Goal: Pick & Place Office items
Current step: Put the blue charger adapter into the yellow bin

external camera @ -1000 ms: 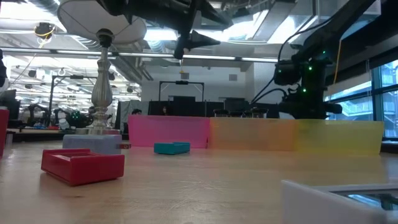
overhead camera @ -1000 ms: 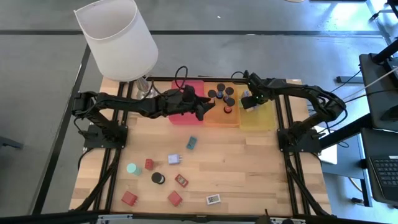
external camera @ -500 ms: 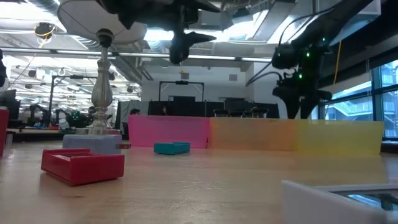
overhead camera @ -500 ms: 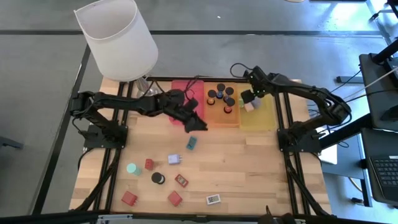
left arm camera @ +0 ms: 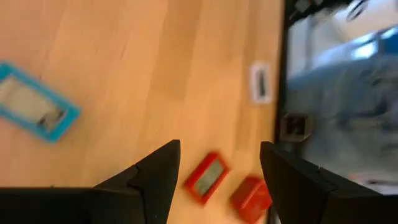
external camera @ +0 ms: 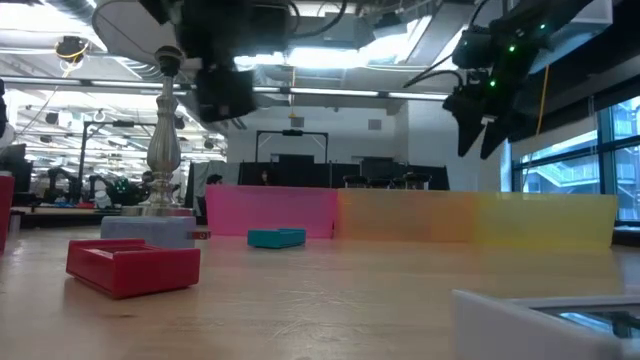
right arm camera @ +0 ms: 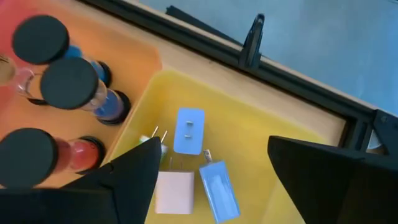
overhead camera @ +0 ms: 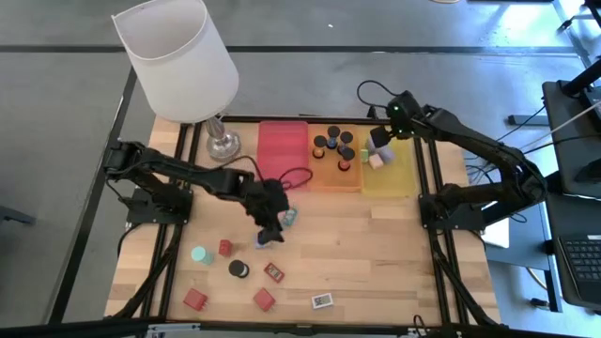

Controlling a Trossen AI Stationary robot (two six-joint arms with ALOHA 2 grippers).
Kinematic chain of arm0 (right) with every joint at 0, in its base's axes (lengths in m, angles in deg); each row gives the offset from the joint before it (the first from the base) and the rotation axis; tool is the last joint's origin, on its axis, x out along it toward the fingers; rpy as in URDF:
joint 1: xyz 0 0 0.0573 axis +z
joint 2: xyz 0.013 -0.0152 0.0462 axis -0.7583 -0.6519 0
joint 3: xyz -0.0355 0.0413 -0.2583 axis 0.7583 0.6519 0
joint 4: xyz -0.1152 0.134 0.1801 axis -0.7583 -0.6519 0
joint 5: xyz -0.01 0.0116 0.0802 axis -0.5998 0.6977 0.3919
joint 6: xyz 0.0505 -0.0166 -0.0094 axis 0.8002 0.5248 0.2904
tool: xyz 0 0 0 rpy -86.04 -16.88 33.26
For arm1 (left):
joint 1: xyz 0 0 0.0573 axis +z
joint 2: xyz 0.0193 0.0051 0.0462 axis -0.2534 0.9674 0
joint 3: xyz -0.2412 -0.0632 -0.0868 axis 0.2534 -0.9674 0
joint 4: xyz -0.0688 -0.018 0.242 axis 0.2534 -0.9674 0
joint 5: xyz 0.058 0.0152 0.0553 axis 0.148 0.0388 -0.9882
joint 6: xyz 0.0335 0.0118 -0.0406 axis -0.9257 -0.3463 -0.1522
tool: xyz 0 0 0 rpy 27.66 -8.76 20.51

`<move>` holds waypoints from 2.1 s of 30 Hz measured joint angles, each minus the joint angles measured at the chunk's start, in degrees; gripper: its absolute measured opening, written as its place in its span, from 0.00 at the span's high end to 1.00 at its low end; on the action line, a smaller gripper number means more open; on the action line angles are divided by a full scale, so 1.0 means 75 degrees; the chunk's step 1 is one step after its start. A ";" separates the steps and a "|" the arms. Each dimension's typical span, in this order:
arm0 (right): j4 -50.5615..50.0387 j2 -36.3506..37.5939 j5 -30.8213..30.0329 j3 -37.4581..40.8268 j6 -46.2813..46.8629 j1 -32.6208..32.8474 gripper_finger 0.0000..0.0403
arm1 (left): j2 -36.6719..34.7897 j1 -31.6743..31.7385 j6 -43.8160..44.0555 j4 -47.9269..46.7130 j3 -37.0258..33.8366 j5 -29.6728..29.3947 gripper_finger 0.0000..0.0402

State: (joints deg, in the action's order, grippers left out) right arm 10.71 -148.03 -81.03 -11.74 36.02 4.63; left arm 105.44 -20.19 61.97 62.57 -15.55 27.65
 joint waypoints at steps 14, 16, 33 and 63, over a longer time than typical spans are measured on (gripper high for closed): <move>-0.0001 0.0187 0.0003 0.0000 0.0259 0.0000 0.26 | 0.0064 -0.1711 -0.1998 -0.1776 -0.0034 -0.3389 0.45; -0.0001 0.0187 0.0003 0.0000 0.0263 0.0000 0.26 | 0.0104 -0.1786 -0.1872 -0.1768 -0.0128 -0.3388 0.45; 0.0022 0.0187 0.0198 0.0000 0.0431 0.0000 0.26 | 0.1597 -0.1580 -0.1738 -0.1648 -0.0323 -0.3192 0.29; 0.2516 0.0187 0.3823 0.0000 0.2274 0.1042 0.26 | 0.0551 -0.0581 -0.2215 -0.1428 0.1180 -0.7370 0.49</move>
State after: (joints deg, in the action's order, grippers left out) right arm 29.58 -146.62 -52.36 -11.74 53.08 12.44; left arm 109.57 -24.55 45.35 51.86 -6.70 -27.63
